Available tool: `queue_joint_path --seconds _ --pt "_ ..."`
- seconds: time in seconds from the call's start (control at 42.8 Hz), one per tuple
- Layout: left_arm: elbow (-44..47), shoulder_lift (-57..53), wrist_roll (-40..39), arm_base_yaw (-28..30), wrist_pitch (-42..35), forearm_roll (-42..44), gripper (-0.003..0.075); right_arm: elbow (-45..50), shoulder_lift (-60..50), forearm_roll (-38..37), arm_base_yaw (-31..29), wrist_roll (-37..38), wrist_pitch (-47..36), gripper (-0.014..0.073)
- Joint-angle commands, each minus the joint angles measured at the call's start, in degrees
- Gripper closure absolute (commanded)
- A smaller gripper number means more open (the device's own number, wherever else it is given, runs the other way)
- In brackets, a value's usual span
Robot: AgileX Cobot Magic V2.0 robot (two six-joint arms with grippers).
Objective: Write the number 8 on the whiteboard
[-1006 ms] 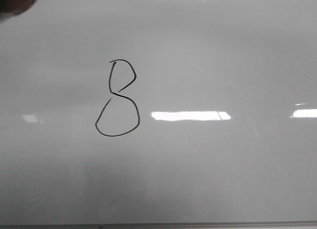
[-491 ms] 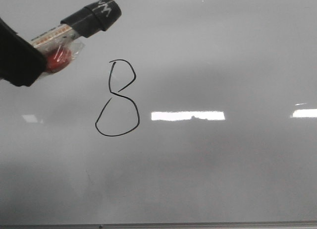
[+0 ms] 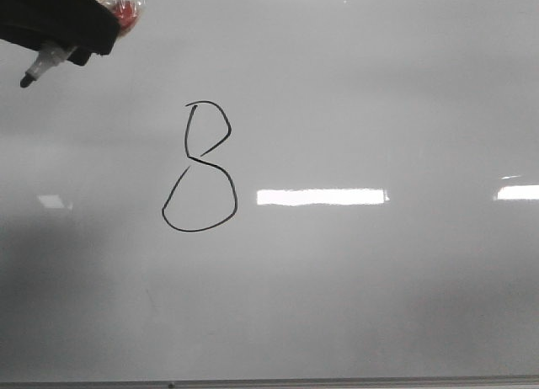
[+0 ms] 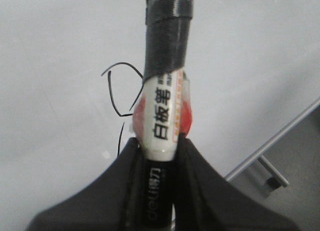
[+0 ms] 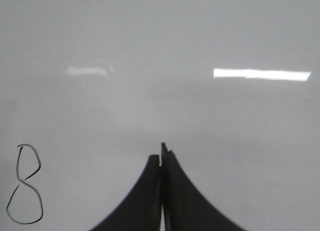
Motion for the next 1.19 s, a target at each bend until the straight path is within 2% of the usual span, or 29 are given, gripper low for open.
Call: queue_joint_path --seconds 0.0,0.117,0.281,0.374,0.608,0.725,1.052,1.169 --pt "-1.52 0.01 -3.41 1.64 -6.05 -1.72 0.0741 2.24 -4.6 0.69 -0.35 -0.16 -7.72 0.0662" --pt "-1.52 0.87 -5.02 8.69 -8.83 -1.99 0.0741 4.95 -9.03 -1.94 -0.29 -0.22 -2.85 0.0662" --pt "-1.52 2.24 -5.02 20.34 -8.8 -2.98 0.0741 5.29 -12.93 -7.62 -0.29 -0.22 3.3 0.0662" --pt "-1.52 3.9 -5.02 23.18 -8.8 -2.98 0.0741 5.29 -13.98 -8.93 -0.29 -0.22 3.41 0.0662" --pt "-1.52 12.91 -3.34 24.31 -11.75 -1.2 0.0741 5.29 -14.33 -9.17 -0.29 -0.22 4.07 0.0662" --pt "-1.52 13.63 -3.34 25.49 -13.94 -1.42 0.0741 5.29 -14.33 -9.17 -0.29 -0.22 4.84 0.0662" --pt "0.57 14.25 -3.45 30.94 -12.52 -2.57 0.0738 5.29 -14.33 -9.17 -0.29 -0.22 4.44 0.0662" --pt "1.29 14.25 -3.45 30.94 -12.41 -2.18 0.0665 5.29 -14.33 -9.17 -0.29 -0.22 4.24 0.0662"
